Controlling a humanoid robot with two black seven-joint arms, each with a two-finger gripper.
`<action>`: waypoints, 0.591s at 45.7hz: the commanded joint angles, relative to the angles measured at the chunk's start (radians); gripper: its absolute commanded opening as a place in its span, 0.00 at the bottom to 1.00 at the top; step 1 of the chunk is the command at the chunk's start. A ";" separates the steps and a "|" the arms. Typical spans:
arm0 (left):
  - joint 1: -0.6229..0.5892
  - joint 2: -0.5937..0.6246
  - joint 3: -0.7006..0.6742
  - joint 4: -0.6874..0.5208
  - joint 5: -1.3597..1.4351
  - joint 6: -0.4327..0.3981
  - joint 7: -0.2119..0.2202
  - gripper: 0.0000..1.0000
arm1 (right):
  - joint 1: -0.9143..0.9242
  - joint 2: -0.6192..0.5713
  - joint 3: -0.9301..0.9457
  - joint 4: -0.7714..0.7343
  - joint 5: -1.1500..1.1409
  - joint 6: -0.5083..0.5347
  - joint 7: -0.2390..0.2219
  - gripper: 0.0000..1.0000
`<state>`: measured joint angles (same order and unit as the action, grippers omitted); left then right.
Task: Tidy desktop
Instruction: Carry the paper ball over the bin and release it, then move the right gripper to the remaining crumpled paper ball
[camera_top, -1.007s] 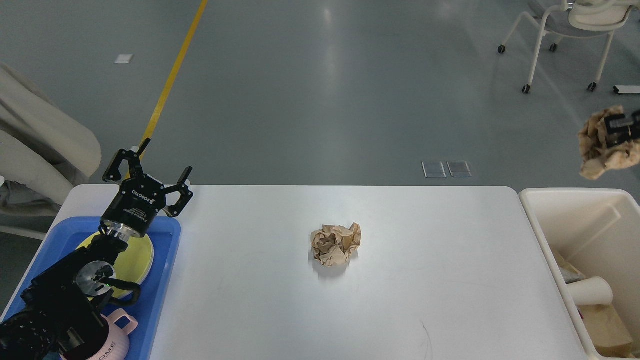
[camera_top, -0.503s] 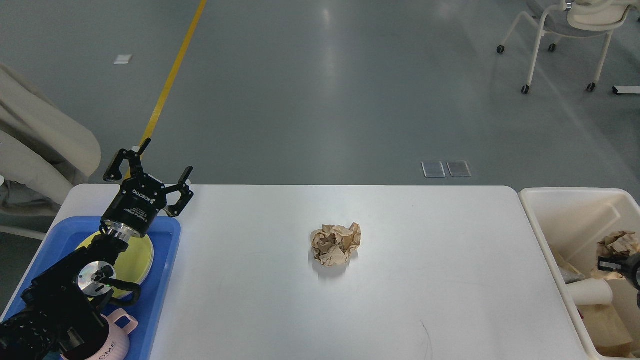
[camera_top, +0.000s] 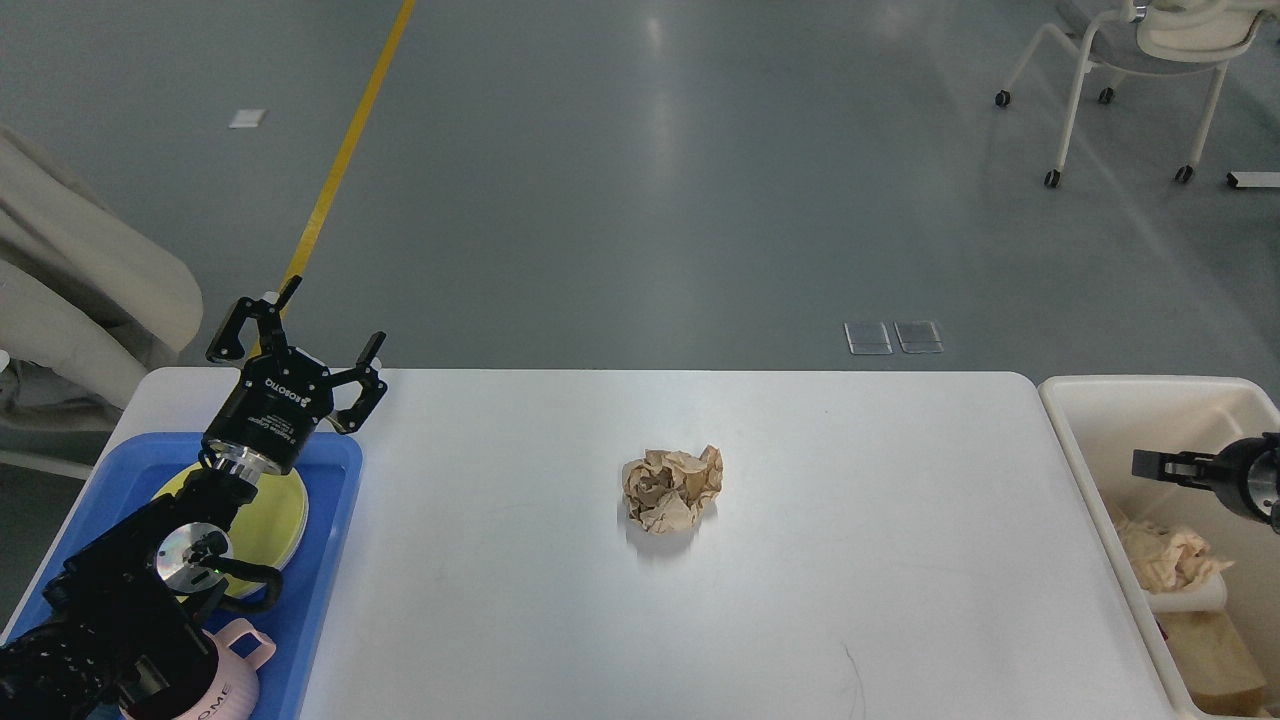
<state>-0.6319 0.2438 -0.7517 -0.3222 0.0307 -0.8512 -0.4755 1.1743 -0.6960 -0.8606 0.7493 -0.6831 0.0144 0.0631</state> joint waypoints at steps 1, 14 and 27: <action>0.000 0.000 0.000 0.000 0.000 0.000 0.000 1.00 | 0.322 -0.031 -0.170 0.171 -0.059 0.111 -0.003 1.00; 0.000 0.002 0.000 0.000 0.000 0.000 0.000 1.00 | 1.209 0.081 -0.278 0.533 -0.055 0.858 0.050 1.00; 0.000 0.002 0.000 0.000 0.000 0.000 0.000 1.00 | 1.345 0.128 0.094 0.591 0.098 0.946 0.104 1.00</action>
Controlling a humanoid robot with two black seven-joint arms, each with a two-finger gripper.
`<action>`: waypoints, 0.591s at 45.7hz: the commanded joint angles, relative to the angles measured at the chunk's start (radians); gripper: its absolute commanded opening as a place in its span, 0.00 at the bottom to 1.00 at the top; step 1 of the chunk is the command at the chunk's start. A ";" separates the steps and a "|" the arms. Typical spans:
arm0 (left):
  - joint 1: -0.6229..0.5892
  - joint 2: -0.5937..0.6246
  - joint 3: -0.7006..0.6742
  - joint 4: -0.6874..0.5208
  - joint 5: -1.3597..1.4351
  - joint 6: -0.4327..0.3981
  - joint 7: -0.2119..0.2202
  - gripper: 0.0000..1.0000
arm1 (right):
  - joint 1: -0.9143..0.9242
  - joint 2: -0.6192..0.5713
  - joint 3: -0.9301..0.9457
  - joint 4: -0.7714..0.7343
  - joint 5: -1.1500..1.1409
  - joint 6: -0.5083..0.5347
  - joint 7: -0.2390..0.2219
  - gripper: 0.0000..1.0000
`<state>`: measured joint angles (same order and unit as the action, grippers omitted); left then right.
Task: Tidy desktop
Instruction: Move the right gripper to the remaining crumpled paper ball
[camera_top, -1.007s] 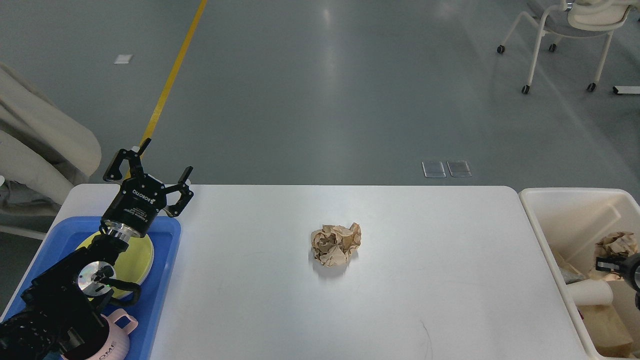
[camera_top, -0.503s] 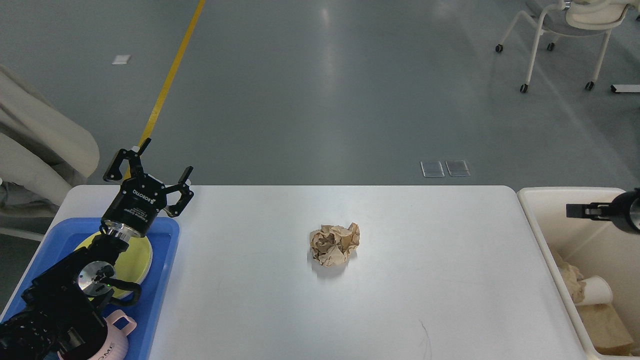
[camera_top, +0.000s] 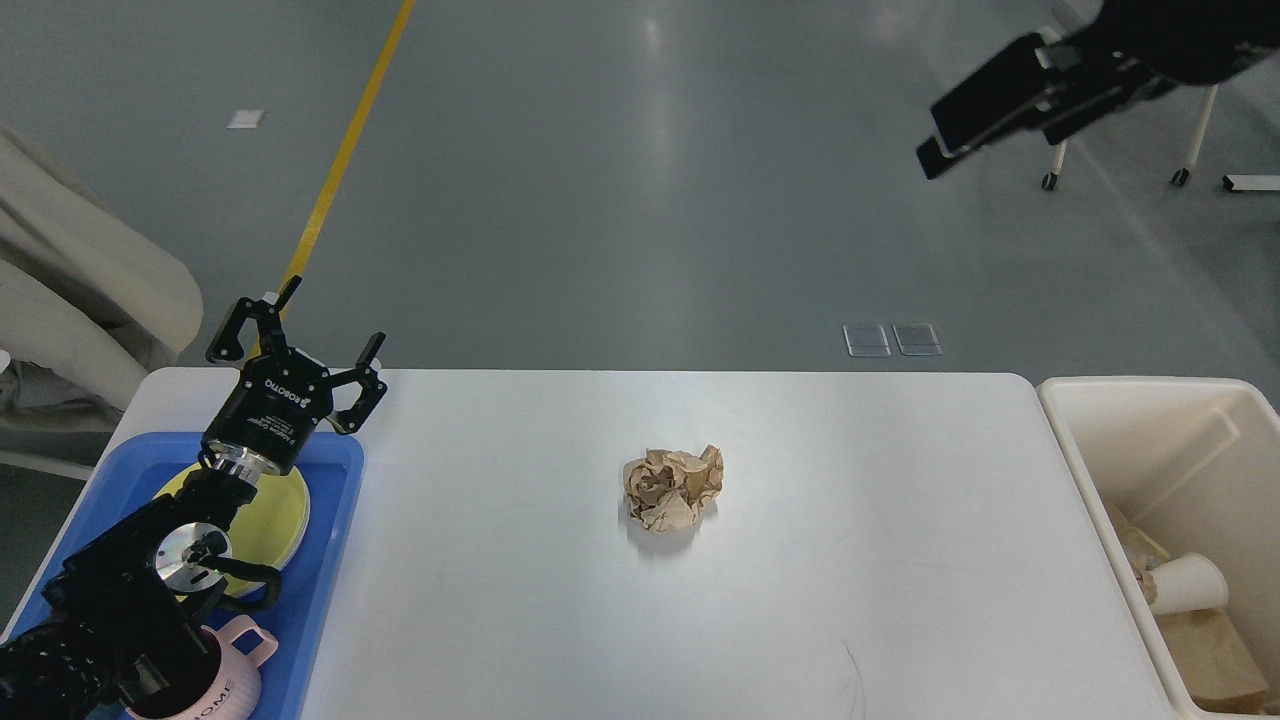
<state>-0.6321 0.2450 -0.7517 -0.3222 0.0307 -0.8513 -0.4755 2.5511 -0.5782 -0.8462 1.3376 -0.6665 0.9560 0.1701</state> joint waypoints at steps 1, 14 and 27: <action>0.000 -0.001 0.000 0.000 0.000 0.000 0.000 1.00 | -0.049 0.017 0.079 0.003 0.097 0.004 -0.003 1.00; 0.000 0.000 -0.001 0.000 0.000 0.000 0.000 1.00 | -0.569 0.178 0.076 -0.035 0.231 -0.270 -0.024 1.00; 0.000 -0.001 0.000 -0.001 0.000 -0.002 0.000 1.00 | -1.144 0.515 0.240 -0.509 0.473 -0.634 -0.184 1.00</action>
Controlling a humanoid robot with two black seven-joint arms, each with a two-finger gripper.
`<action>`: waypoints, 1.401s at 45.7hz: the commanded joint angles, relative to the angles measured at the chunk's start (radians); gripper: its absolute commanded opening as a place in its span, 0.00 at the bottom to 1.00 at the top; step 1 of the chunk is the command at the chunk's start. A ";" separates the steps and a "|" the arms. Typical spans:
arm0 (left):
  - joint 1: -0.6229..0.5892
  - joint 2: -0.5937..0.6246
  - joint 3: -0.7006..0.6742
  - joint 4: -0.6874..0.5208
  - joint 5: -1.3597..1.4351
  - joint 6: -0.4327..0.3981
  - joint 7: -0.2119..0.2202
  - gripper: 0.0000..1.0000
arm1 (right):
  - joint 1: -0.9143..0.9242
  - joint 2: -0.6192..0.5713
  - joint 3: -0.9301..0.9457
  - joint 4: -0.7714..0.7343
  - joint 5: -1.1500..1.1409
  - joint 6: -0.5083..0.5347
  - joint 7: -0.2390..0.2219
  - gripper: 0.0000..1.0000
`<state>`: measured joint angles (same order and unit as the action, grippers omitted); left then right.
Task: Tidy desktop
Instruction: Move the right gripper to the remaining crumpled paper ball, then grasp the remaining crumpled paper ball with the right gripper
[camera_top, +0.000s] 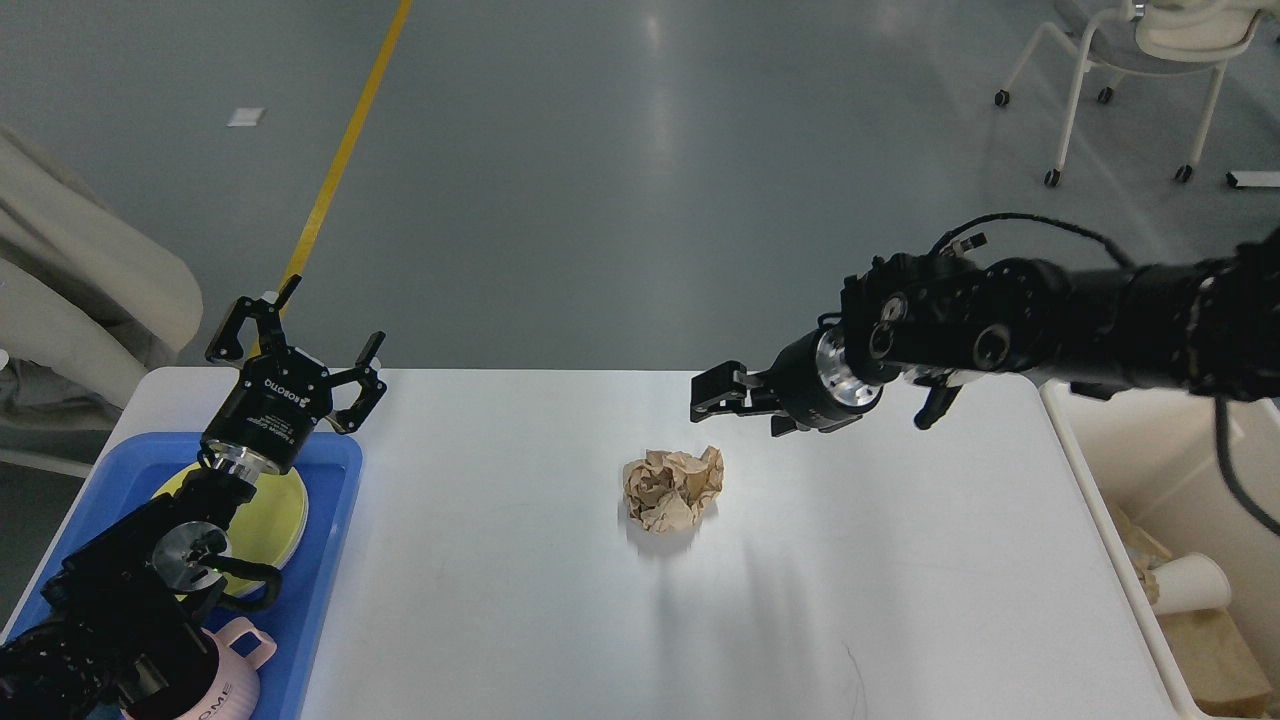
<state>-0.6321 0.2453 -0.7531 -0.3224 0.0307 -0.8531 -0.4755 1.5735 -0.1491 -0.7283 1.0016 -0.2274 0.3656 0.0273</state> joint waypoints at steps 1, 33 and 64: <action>0.000 -0.001 0.000 0.000 0.000 0.000 0.000 1.00 | -0.179 0.089 0.148 -0.178 0.033 -0.043 -0.047 1.00; 0.000 -0.001 0.001 0.000 0.000 0.002 0.000 1.00 | -0.381 0.154 0.454 -0.127 0.183 -0.402 -0.277 1.00; 0.000 -0.001 0.001 0.000 0.000 0.002 0.000 1.00 | -0.510 0.247 0.454 -0.182 0.198 -0.590 -0.277 1.00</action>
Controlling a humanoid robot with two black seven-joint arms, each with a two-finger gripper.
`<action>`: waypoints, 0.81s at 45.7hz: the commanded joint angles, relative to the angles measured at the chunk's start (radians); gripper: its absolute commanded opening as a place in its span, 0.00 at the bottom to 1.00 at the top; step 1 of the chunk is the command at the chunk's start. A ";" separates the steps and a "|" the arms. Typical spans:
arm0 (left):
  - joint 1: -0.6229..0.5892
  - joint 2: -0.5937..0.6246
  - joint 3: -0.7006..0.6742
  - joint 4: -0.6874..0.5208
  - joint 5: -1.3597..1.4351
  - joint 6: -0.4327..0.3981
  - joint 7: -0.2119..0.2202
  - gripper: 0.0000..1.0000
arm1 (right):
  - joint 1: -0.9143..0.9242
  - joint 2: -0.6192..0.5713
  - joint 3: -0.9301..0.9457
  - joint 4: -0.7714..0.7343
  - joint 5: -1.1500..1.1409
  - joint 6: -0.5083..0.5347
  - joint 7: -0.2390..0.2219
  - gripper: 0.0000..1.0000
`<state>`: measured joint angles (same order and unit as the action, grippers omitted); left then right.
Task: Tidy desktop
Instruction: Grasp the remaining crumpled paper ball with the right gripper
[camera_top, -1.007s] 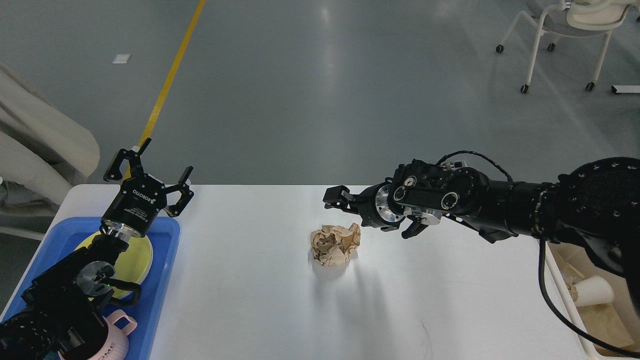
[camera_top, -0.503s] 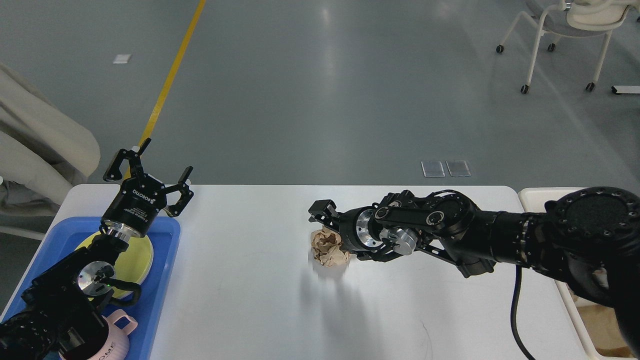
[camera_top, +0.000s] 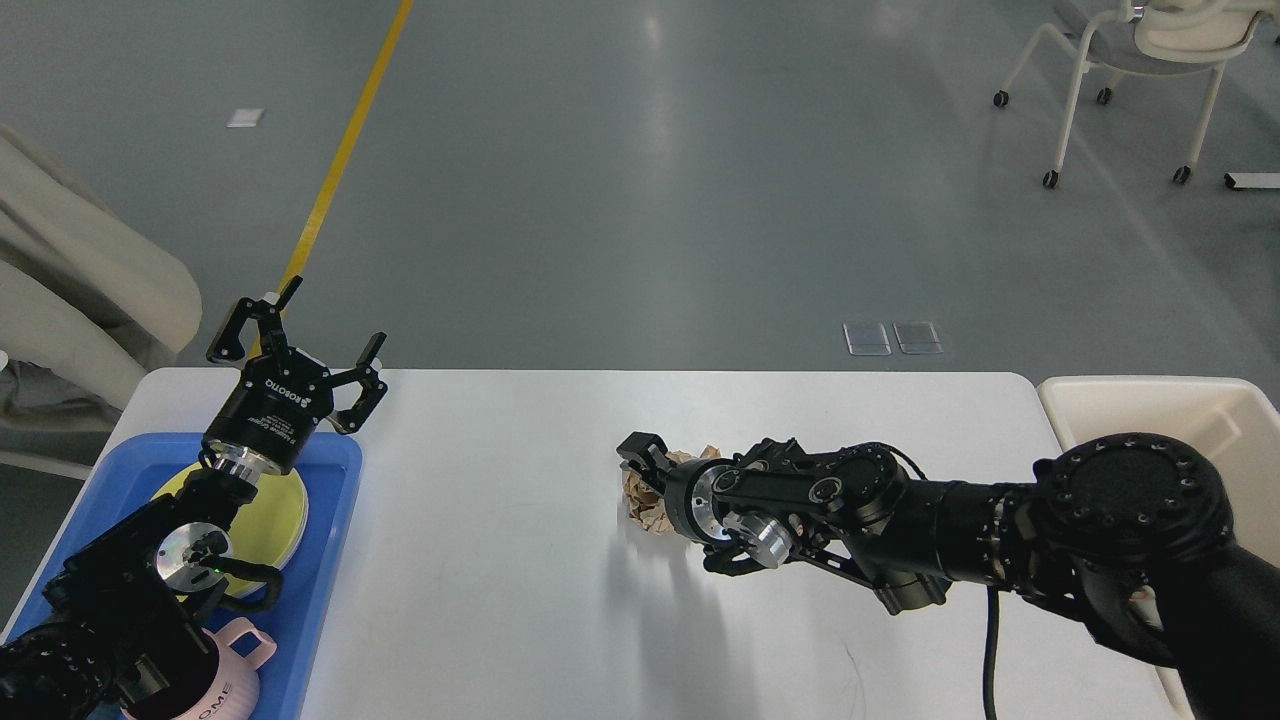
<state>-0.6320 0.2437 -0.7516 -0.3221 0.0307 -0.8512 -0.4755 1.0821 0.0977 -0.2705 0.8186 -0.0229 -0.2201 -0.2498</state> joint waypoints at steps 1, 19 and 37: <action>0.000 0.000 0.000 0.000 0.000 0.000 0.000 1.00 | -0.022 0.000 -0.003 0.001 -0.006 -0.005 0.000 1.00; 0.000 0.000 0.000 0.000 0.000 0.000 0.000 1.00 | -0.068 0.037 -0.006 -0.114 -0.022 -0.039 0.009 0.98; 0.000 0.000 0.000 0.000 0.000 0.000 0.000 1.00 | -0.117 0.047 -0.003 -0.131 -0.046 -0.039 0.015 0.46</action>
<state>-0.6320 0.2439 -0.7516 -0.3221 0.0307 -0.8512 -0.4755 0.9706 0.1437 -0.2741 0.6875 -0.0510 -0.2593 -0.2354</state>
